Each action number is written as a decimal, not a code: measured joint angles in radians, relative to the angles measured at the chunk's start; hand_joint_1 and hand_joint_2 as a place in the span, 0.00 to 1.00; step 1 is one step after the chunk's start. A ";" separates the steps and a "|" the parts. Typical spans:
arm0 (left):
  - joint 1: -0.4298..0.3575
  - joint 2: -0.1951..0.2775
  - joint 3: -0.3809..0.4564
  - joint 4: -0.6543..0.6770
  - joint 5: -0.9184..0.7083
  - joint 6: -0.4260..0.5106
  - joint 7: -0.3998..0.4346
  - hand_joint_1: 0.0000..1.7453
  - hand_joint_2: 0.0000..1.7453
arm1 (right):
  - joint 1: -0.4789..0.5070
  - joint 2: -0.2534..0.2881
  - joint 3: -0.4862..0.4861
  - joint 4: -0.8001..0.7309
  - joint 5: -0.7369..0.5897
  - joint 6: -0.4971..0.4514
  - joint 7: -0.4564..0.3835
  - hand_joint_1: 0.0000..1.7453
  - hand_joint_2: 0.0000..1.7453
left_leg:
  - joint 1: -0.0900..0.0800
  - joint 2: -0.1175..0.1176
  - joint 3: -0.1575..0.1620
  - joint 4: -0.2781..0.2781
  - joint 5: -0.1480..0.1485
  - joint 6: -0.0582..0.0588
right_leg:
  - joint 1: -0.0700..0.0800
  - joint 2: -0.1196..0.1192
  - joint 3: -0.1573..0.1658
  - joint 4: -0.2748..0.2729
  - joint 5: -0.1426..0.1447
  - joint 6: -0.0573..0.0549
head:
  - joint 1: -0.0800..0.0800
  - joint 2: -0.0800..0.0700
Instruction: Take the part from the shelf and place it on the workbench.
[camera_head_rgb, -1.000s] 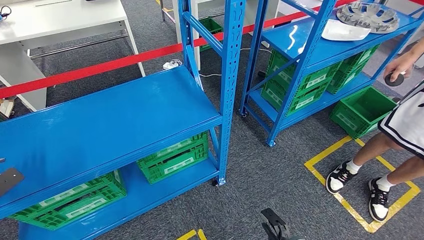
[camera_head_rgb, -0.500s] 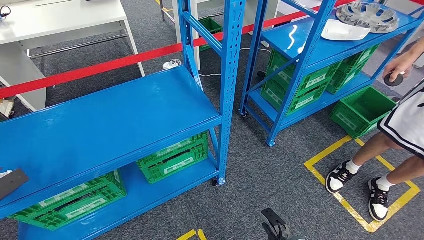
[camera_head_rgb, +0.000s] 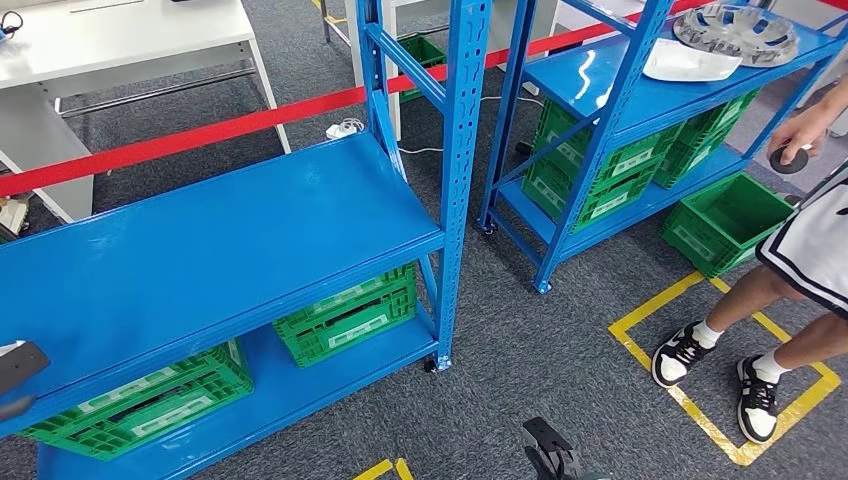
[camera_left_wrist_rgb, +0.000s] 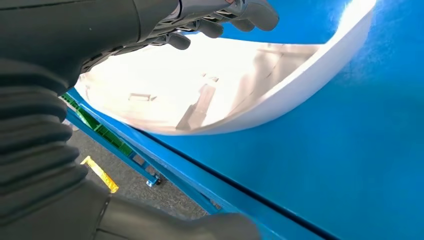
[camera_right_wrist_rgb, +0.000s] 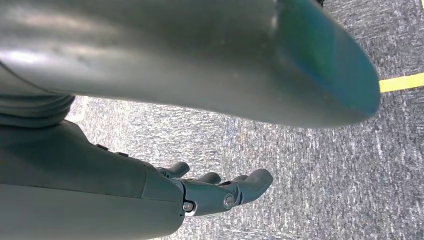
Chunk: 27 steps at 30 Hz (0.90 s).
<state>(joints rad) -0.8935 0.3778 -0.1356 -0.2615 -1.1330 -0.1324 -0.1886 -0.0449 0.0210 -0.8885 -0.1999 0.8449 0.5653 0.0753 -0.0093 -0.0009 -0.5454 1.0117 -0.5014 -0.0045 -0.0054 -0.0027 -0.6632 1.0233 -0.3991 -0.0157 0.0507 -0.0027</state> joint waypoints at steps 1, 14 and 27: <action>0.000 0.000 0.000 0.000 0.000 -0.003 0.000 0.00 1.00 | 0.000 0.000 -0.001 0.000 0.000 0.000 0.001 0.00 0.00 | 0.000 0.000 0.000 0.000 0.000 0.000 | 0.000 0.000 0.000 0.000 0.000 0.000 | 0.000 0.000; 0.003 -0.006 -0.023 0.006 -0.038 -0.007 0.006 1.00 1.00 | -0.001 0.000 -0.004 0.000 0.003 0.000 0.003 0.00 0.00 | 0.000 0.000 0.000 0.000 0.000 0.000 | 0.000 0.000 0.000 0.000 0.000 0.000 | 0.000 0.000; 0.009 -0.025 -0.043 0.006 -0.045 0.044 -0.013 1.00 1.00 | -0.002 0.000 -0.016 0.000 -0.001 0.000 -0.001 0.00 0.00 | 0.000 0.000 0.000 0.000 0.000 0.000 | 0.000 0.000 0.000 0.000 0.000 0.000 | 0.000 0.000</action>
<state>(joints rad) -0.8848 0.3524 -0.1788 -0.2559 -1.1777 -0.0880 -0.2021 -0.0465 0.0214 -0.9045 -0.1999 0.8442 0.5653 0.0738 -0.0095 -0.0007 -0.5455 1.0116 -0.5016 -0.0044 -0.0057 -0.0027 -0.6627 1.0232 -0.3991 -0.0156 0.0509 -0.0027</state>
